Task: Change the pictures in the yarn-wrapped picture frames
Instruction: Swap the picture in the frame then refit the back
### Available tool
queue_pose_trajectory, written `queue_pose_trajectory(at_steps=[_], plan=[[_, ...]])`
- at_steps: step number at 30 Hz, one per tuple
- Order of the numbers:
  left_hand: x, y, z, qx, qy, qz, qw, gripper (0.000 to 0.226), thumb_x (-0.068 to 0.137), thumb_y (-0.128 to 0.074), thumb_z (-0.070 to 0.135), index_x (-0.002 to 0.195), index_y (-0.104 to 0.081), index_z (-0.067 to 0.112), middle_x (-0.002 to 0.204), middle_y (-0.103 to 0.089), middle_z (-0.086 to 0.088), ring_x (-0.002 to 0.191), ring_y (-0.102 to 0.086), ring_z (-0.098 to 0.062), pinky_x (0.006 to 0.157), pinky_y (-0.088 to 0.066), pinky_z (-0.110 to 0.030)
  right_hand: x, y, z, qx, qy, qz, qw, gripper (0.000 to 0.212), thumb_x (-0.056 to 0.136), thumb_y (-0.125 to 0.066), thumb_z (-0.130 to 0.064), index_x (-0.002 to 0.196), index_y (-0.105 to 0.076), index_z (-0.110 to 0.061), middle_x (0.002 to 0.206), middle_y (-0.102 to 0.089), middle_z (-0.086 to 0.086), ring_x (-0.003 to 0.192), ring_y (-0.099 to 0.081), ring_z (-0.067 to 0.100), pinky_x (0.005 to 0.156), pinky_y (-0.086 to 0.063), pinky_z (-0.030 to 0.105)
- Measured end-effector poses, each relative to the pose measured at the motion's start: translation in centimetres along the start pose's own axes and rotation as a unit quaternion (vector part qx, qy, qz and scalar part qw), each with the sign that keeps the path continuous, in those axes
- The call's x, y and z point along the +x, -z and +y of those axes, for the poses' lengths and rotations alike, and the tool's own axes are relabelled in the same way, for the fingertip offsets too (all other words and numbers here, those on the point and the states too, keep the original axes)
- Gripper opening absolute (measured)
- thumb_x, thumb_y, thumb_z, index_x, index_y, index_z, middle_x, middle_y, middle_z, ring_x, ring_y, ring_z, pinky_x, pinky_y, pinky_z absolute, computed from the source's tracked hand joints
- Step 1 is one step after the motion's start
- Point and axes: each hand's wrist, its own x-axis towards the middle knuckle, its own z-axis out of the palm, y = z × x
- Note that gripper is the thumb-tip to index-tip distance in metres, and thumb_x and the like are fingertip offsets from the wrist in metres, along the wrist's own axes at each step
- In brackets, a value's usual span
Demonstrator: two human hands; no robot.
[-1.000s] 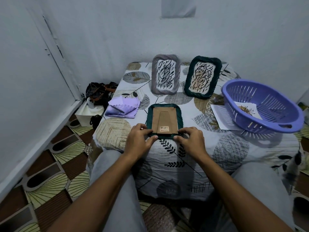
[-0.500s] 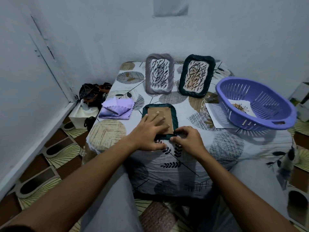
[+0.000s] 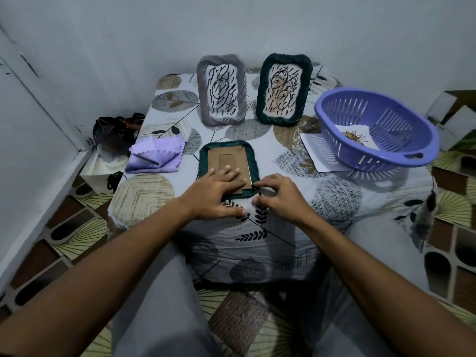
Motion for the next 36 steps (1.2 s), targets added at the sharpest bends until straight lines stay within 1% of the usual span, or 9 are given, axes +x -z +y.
queue_pose_trajectory(at_steps=[4, 7, 10, 15, 25, 29, 31, 33, 36], plan=[[0.0, 0.0, 0.0, -0.002, 0.008, -0.007, 1.0, 0.116, 0.057, -0.013, 0.098, 0.15, -0.028, 0.029, 0.161, -0.012, 0.003, 0.148, -0.005, -0.016, 0.118, -0.006, -0.043, 0.3, -0.1, 0.3, 0.0, 0.003, -0.008, 1.0, 0.041, 0.072, -0.081, -0.016, 0.111, -0.071, -0.015, 0.11, -0.059, 0.005, 0.107, -0.057, 0.018, 0.098, -0.047, 0.032], [0.0, 0.1, 0.4, -0.004, 0.015, -0.008, 1.0, 0.115, 0.057, -0.021, 0.096, 0.15, -0.028, 0.029, 0.161, -0.012, 0.002, 0.149, -0.005, -0.017, 0.119, -0.007, -0.044, 0.5, -0.3, 0.6, 0.0, 0.002, -0.005, 1.0, 0.041, 0.07, -0.081, -0.017, 0.111, -0.072, -0.017, 0.108, -0.058, 0.003, 0.106, -0.057, 0.019, 0.098, -0.048, 0.04], [0.1, 0.1, 0.4, -0.002, 0.017, -0.012, 1.0, 0.117, 0.056, -0.018, 0.097, 0.15, -0.028, 0.029, 0.161, -0.013, 0.001, 0.149, -0.006, -0.018, 0.119, -0.008, -0.045, 0.6, -0.3, 0.8, -0.002, 0.005, -0.008, 1.0, 0.041, 0.072, -0.08, -0.017, 0.112, -0.071, -0.017, 0.108, -0.058, 0.002, 0.106, -0.057, 0.018, 0.097, -0.048, 0.041], [0.2, 0.0, 0.3, 0.006, 0.017, -0.012, 1.0, 0.109, 0.061, -0.026, 0.09, 0.15, -0.028, 0.029, 0.161, -0.012, 0.001, 0.149, -0.006, -0.019, 0.119, -0.009, -0.046, 0.5, -0.1, 0.8, -0.02, 0.009, -0.023, 0.999, 0.041, 0.074, -0.079, -0.025, 0.114, -0.07, -0.019, 0.109, -0.056, 0.001, 0.108, -0.054, 0.017, 0.097, -0.048, 0.04], [0.1, 0.5, 0.8, 0.004, 0.024, -0.022, 0.999, 0.111, 0.058, -0.029, 0.09, 0.15, -0.03, 0.027, 0.161, -0.011, -0.001, 0.149, -0.005, -0.02, 0.118, -0.005, -0.047, 0.4, 0.5, 0.1, -0.067, 0.028, -0.037, 0.997, 0.042, 0.075, -0.079, -0.026, 0.115, -0.07, -0.017, 0.107, -0.058, 0.005, 0.103, -0.055, 0.018, 0.093, -0.045, 0.032], [0.0, 1.0, 1.0, 0.006, 0.034, -0.034, 0.999, 0.107, 0.061, -0.033, 0.089, 0.151, -0.025, 0.03, 0.162, -0.005, -0.001, 0.149, 0.004, -0.021, 0.118, -0.001, -0.053, 0.4, 0.3, -0.1, -0.078, 0.026, -0.023, 0.996, 0.04, 0.073, -0.079, -0.029, 0.11, -0.072, -0.019, 0.103, -0.061, 0.004, 0.1, -0.057, 0.019, 0.089, -0.048, 0.035], [-0.6, 0.9, 0.8, -0.026, 0.045, 0.0, 0.999, 0.105, 0.064, -0.033, 0.088, 0.152, -0.016, 0.033, 0.162, 0.002, 0.0, 0.148, 0.008, -0.019, 0.118, 0.0, -0.053, 0.4, 0.2, -0.1, -0.086, 0.03, -0.013, 0.996, 0.038, 0.072, -0.079, -0.031, 0.107, -0.073, -0.02, 0.102, -0.062, 0.003, 0.098, -0.058, 0.018, 0.089, -0.049, 0.036], [-1.7, 0.6, 0.4, -0.081, 0.08, 0.075, 0.991, 0.102, 0.069, -0.042, 0.082, 0.153, -0.015, 0.03, 0.162, -0.005, -0.001, 0.149, 0.0, -0.018, 0.119, -0.005, -0.05, 0.3, 0.1, -0.2, -0.088, 0.032, -0.005, 0.996, 0.038, 0.072, -0.079, -0.031, 0.107, -0.073, -0.02, 0.102, -0.063, 0.002, 0.098, -0.058, 0.017, 0.089, -0.049, 0.036], [-3.5, -0.2, -0.3, -0.124, 0.146, 0.209, 0.959, 0.086, 0.071, -0.053, 0.069, 0.136, -0.051, 0.013, 0.143, -0.047, -0.009, 0.133, -0.04, -0.025, 0.111, -0.033, -0.044, 0.5, 0.1, -0.5, -0.096, 0.024, -0.01, 0.995, 0.047, 0.072, -0.08, -0.032, 0.116, -0.068, -0.02, 0.109, -0.061, 0.005, 0.103, -0.057, 0.018, 0.09, -0.049, 0.035]])
